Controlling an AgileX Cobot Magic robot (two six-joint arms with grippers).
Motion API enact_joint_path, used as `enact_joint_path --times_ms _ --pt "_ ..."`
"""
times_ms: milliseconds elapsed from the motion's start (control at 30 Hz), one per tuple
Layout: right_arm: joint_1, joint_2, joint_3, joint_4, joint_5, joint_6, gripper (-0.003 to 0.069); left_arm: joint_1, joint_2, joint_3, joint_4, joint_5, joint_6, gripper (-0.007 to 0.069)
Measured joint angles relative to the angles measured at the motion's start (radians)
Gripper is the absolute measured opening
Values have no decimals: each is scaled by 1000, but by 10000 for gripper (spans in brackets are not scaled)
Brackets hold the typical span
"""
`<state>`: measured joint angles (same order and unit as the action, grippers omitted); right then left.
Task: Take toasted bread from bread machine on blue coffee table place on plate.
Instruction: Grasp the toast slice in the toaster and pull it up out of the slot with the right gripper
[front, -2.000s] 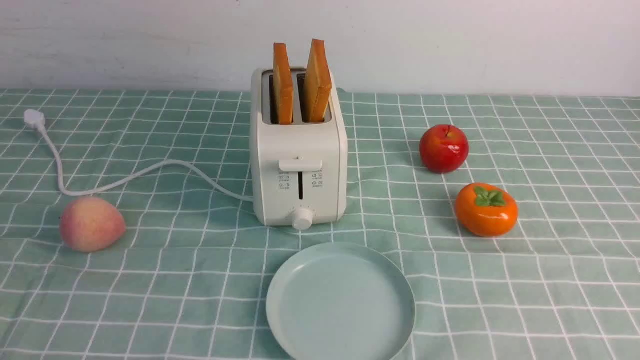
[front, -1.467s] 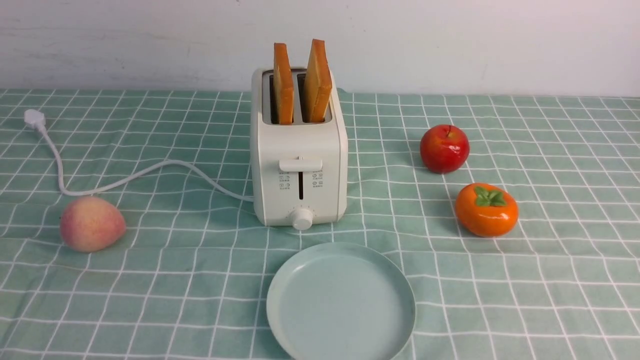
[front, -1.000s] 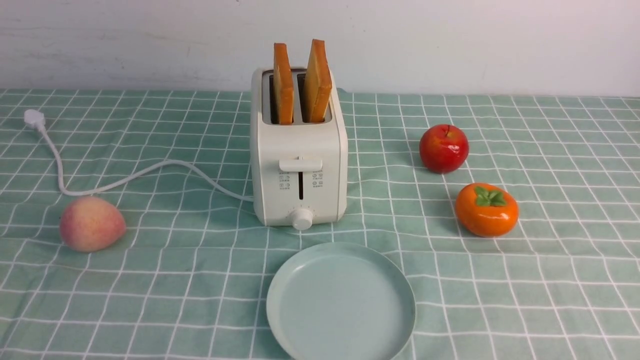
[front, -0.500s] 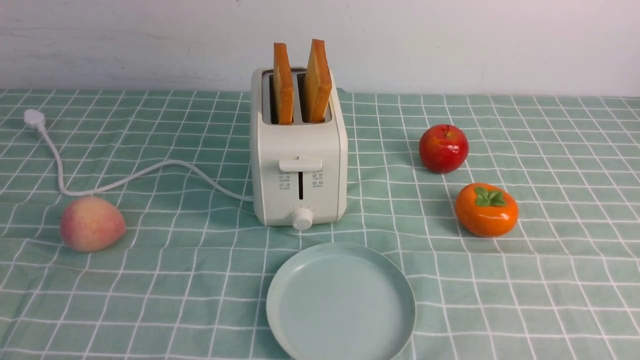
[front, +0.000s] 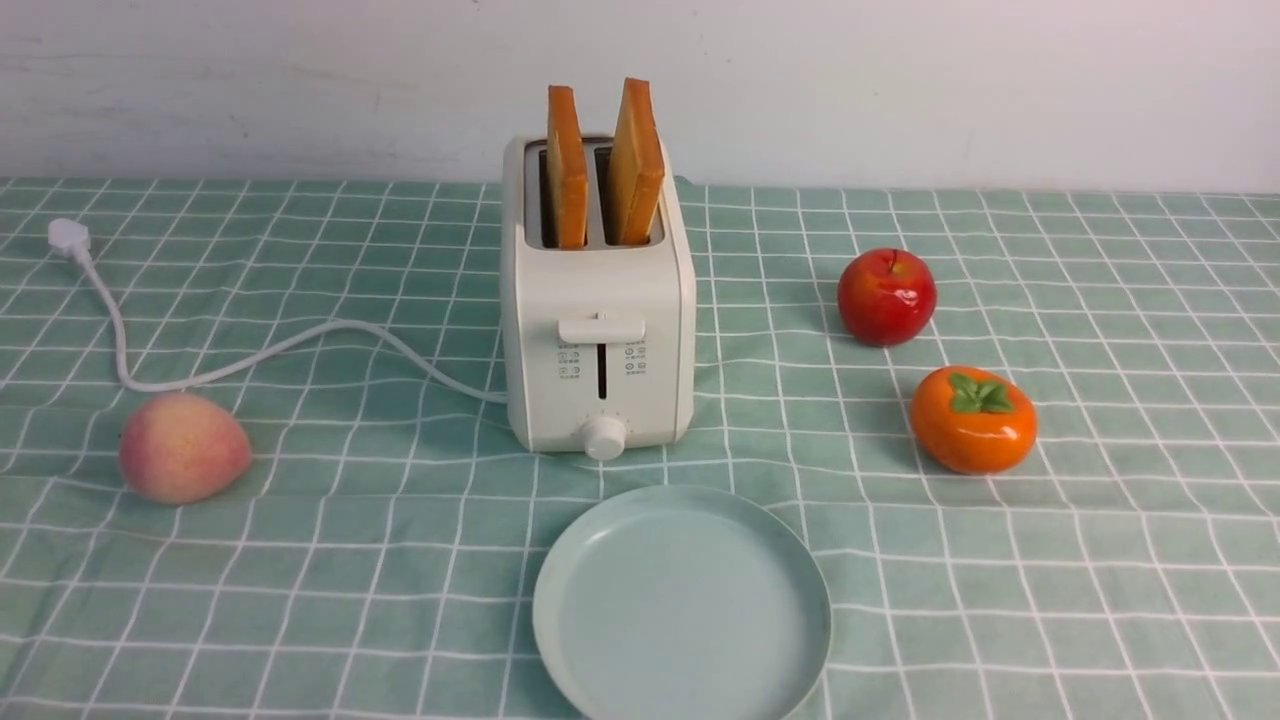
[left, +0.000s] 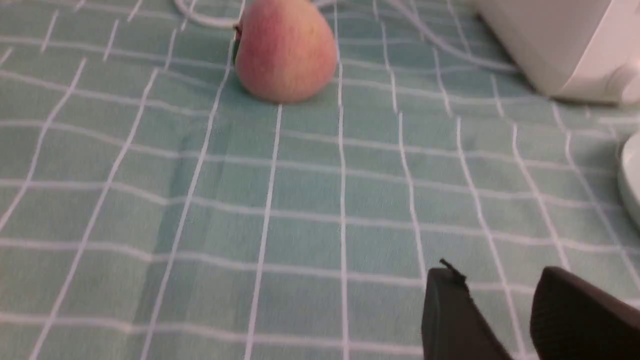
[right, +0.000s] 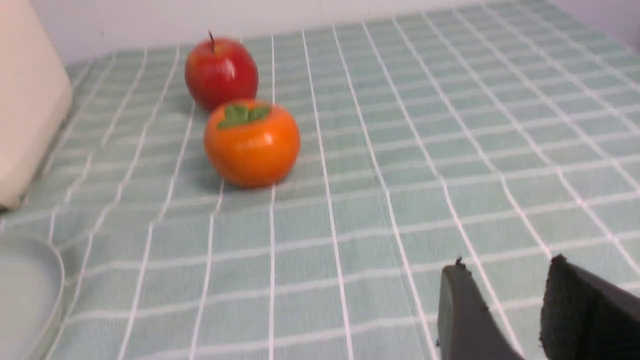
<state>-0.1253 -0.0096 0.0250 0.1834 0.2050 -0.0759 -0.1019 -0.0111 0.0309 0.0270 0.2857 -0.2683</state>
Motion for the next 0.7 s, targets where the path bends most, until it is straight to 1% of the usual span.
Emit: enact_joint_path --times_ms 33,67,133,233,467,533,600,633,667,700 --pt "0 0 0 3 -63 0 240 0 0 0 -1 -81 0 239" --pt "0 0 0 3 -63 0 240 0 0 0 -1 -100 0 239" --pt "0 0 0 8 -122 8 240 0 0 0 -1 -198 -1 239" --pt "0 0 0 10 -134 10 240 0 0 0 -1 -250 -1 239" --pt "0 0 0 21 -138 22 240 0 0 0 -13 -286 -17 239" --pt "0 0 0 74 -180 82 240 0 0 0 -66 -387 -95 239" --pt "0 0 0 111 -269 122 240 0 0 0 -113 -528 -182 239" --pt "0 0 0 126 -314 142 240 0 0 0 -124 -576 -211 239" --pt "0 0 0 139 -370 154 240 0 0 0 -141 -671 -238 239" --pt "0 0 0 144 -381 156 240 0 0 0 -143 -685 -243 239"
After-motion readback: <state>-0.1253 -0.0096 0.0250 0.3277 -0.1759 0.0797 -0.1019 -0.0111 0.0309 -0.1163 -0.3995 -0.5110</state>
